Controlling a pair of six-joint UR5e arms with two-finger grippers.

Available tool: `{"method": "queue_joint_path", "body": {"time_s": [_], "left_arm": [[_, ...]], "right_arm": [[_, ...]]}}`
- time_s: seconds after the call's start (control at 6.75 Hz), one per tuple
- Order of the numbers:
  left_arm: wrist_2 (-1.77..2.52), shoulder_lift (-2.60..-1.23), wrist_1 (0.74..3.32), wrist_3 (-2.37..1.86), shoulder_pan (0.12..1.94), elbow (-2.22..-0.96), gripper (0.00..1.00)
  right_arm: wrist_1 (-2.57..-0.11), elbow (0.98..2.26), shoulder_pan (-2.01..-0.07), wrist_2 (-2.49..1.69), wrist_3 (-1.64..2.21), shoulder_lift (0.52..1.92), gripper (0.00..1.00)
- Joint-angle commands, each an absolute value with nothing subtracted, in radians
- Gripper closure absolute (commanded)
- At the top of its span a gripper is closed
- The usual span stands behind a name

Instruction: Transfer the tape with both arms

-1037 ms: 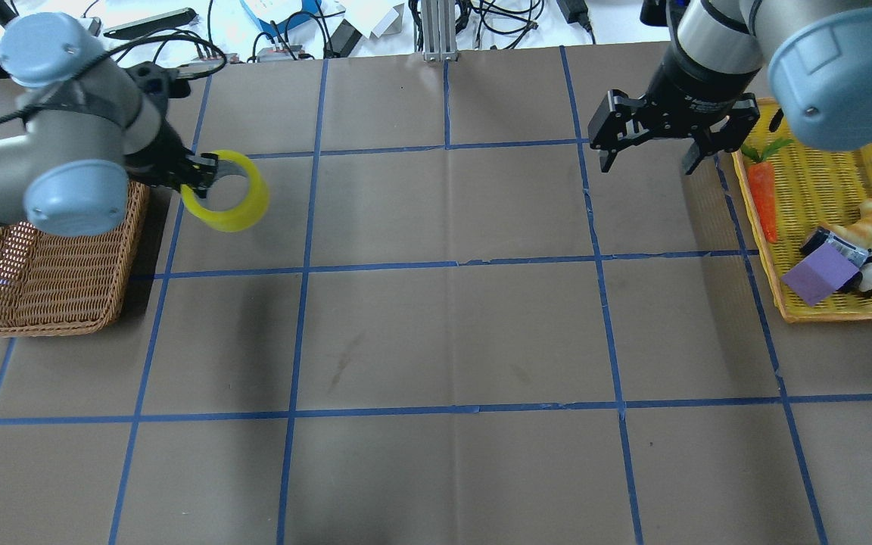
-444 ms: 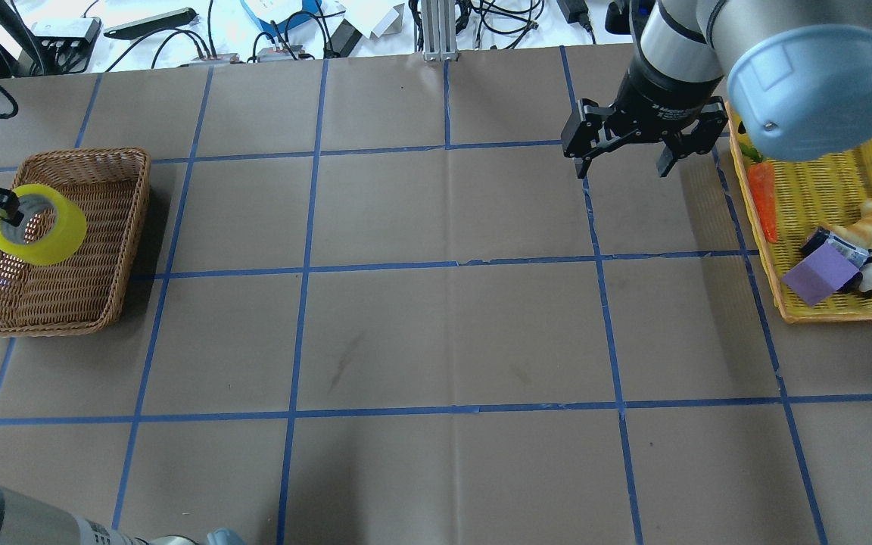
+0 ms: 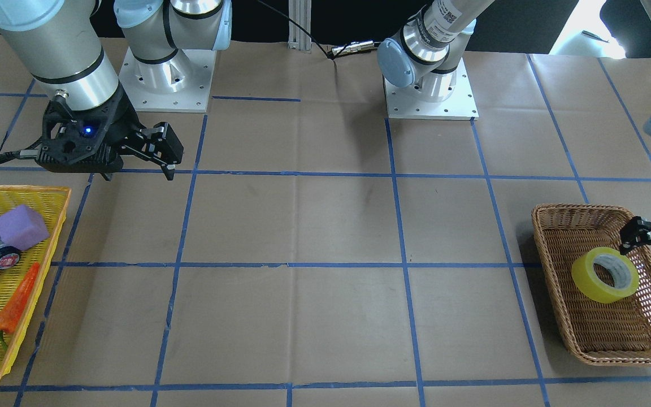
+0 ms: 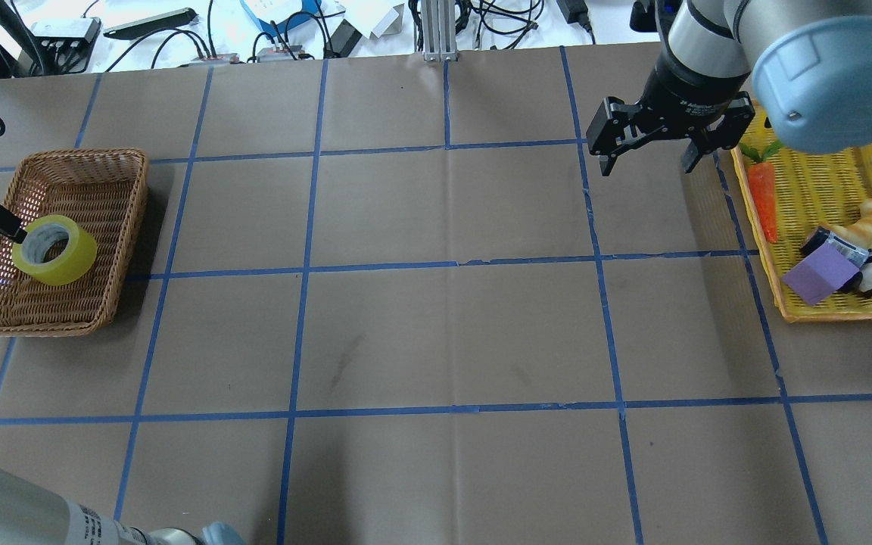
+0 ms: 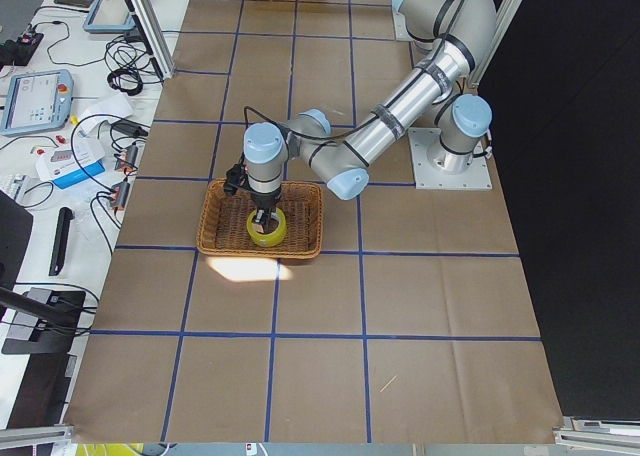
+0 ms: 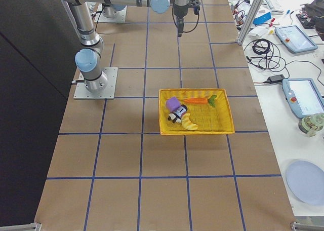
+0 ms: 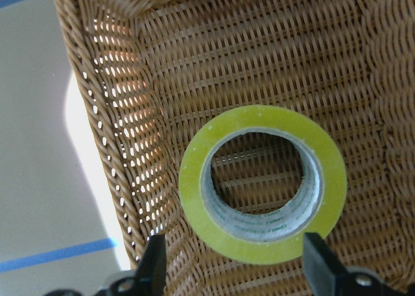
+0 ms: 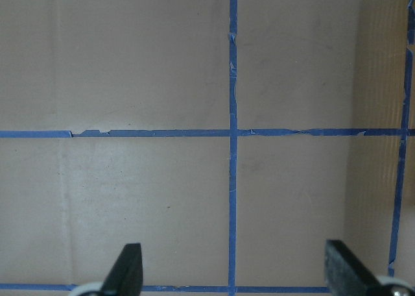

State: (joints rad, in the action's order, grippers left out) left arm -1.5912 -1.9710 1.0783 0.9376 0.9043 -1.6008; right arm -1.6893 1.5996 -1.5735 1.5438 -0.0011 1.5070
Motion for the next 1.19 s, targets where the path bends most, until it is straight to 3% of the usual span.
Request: {"method": "queue_joint_path", "body": {"time_s": [0.0,0.3,0.74,1.04], "left_arm": [[-1.592,-1.866,1.396,0.79,1.035,-1.493,0.0],[-1.592,-1.761,1.599,0.373,1.225,-1.453,0.0],[-1.597,-1.695,1.554,0.017,1.553,-1.48,0.0],[-1.598,-1.668,1.575,0.015,1.569,-1.482,0.0]], "right_arm": [[-1.689,1.6,-1.571,1.542,-0.003,1.508,0.0],[-1.689,1.6,-1.574,1.542,0.0,1.508,0.0],[-1.689,1.6,-1.568,1.537,-0.002,1.508,0.0],[-1.689,1.6,-1.568,1.537,-0.002,1.508,0.0]]}}
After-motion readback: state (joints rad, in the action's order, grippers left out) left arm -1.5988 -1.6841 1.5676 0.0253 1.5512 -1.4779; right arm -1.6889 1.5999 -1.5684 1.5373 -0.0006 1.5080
